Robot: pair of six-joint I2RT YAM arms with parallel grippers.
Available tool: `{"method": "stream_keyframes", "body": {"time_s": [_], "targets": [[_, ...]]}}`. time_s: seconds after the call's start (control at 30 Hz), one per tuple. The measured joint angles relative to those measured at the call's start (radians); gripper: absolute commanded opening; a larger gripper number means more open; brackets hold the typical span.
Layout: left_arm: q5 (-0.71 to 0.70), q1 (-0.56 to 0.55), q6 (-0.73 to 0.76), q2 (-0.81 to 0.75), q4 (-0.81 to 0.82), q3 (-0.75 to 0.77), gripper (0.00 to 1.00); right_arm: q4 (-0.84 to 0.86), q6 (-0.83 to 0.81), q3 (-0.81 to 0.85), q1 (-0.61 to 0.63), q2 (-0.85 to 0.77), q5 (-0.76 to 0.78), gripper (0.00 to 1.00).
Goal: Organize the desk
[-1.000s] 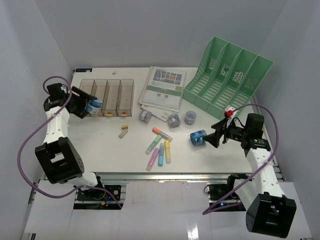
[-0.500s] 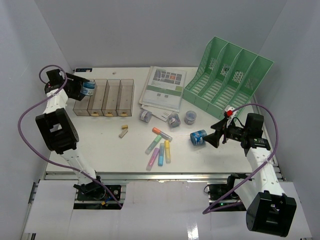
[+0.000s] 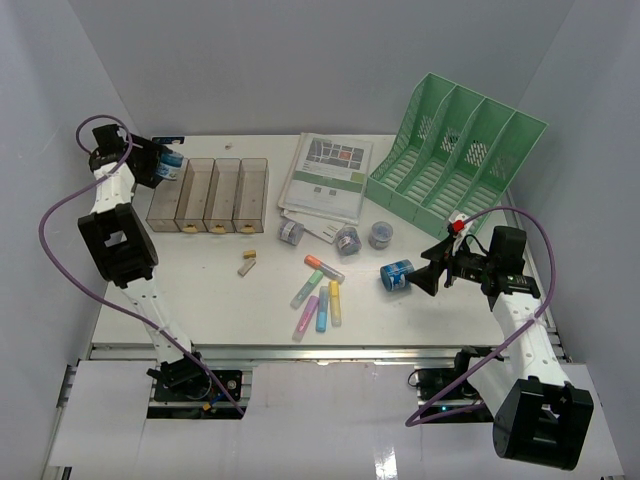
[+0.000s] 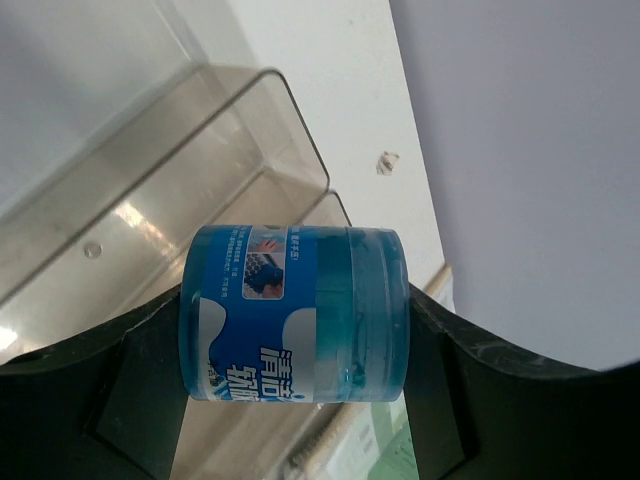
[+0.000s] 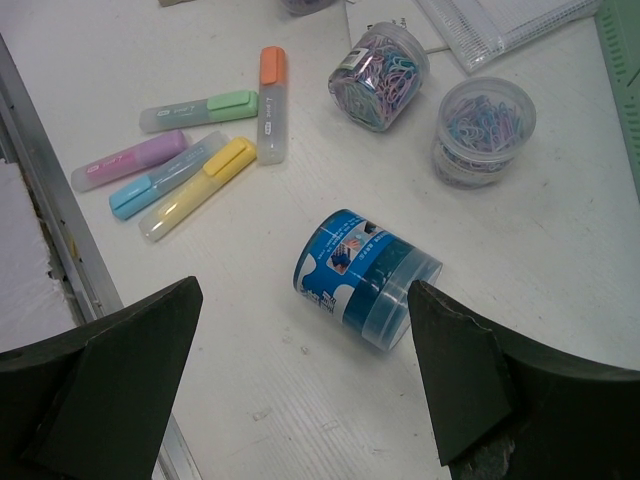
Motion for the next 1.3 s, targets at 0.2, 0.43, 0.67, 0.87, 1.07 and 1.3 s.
{"method": "stream_keyframes", "body": {"time_s": [0.2, 0.43, 0.67, 0.87, 1.07, 1.3], "targets": [[0.0, 0.0, 0.034, 0.083, -0.04, 0.043, 0.83, 0.0, -0.01, 0.0, 0.0, 0.015, 0.0, 0.9], [0.02, 0.004, 0.073, 0.093, -0.1, 0.099, 0.98, 0.0, -0.019, 0.0, 0.0, 0.016, 0.0, 0.9], [0.05, 0.005, 0.095, 0.093, -0.108, 0.213, 0.98, -0.001, -0.038, 0.0, 0.0, 0.02, 0.0, 0.9], [0.093, 0.0, 0.108, 0.07, -0.119, 0.173, 0.97, -0.005, -0.049, 0.0, 0.0, 0.023, 0.001, 0.9], [0.212, -0.055, 0.15, -0.119, -0.063, -0.118, 0.97, 0.005, -0.025, 0.001, 0.01, 0.037, 0.076, 0.91], [0.37, -0.32, 0.324, -0.554, 0.04, -0.555, 0.98, -0.032, 0.064, 0.106, 0.224, 0.087, 0.411, 0.9]]}}
